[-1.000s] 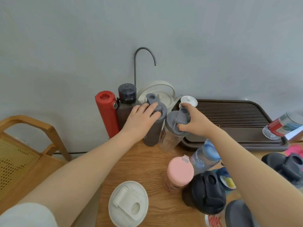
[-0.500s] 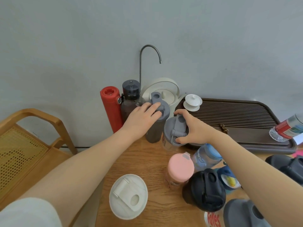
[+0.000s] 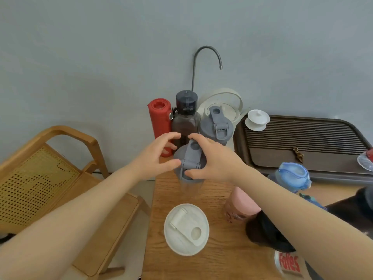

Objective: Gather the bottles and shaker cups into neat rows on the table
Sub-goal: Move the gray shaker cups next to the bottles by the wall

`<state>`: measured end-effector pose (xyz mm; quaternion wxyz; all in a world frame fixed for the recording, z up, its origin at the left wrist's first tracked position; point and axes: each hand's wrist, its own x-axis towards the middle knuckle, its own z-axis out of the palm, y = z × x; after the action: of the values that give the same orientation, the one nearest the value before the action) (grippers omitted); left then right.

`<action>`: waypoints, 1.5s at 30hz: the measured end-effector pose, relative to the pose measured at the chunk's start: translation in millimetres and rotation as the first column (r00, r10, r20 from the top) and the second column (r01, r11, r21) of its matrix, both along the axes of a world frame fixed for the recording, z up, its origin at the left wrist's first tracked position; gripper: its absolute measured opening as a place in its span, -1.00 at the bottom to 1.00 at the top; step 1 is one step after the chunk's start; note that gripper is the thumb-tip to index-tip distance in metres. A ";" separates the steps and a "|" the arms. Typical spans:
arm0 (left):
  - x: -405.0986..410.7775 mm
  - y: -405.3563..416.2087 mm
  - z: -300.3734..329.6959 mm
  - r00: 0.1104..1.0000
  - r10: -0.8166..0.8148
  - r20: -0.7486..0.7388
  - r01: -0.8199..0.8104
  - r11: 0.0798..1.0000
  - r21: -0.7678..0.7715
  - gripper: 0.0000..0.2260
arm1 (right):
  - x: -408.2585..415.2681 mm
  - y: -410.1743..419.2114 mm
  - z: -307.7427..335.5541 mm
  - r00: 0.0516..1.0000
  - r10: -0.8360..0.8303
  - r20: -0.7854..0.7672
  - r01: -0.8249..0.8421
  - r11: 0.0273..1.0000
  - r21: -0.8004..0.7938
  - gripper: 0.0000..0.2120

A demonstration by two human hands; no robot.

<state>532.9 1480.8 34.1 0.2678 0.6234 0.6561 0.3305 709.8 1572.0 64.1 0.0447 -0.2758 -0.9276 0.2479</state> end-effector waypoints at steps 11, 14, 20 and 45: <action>-20.4 0.1 -30.4 0.990 0.129 -0.057 -0.127 0.991 0.033 -0.15 | -53.2 -3.5 -22.2 0.980 -0.147 -0.135 0.112 0.965 -0.238 -0.19; -21.1 7.7 -30.4 0.987 0.155 -0.045 -0.152 0.987 0.056 -0.21 | -30.4 0.9 -13.8 0.985 -0.147 -0.092 0.137 0.984 -0.112 -0.37; -22.7 15.3 -31.6 0.973 0.232 -0.008 -0.232 0.972 0.040 -0.22 | 27.5 17.8 0.3 0.990 -0.135 0.049 0.138 0.988 -0.066 -0.77; 136.6 13.7 6.4 0.848 -0.217 -0.484 0.317 0.939 0.135 -0.61 | 186.8 -27.2 -13.9 0.757 -0.099 0.646 -0.078 0.968 0.240 0.06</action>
<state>669.5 1494.4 40.5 0.0806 0.7939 0.5688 0.1992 896.7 1544.8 50.2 -0.2454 -0.3422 -0.9069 0.0158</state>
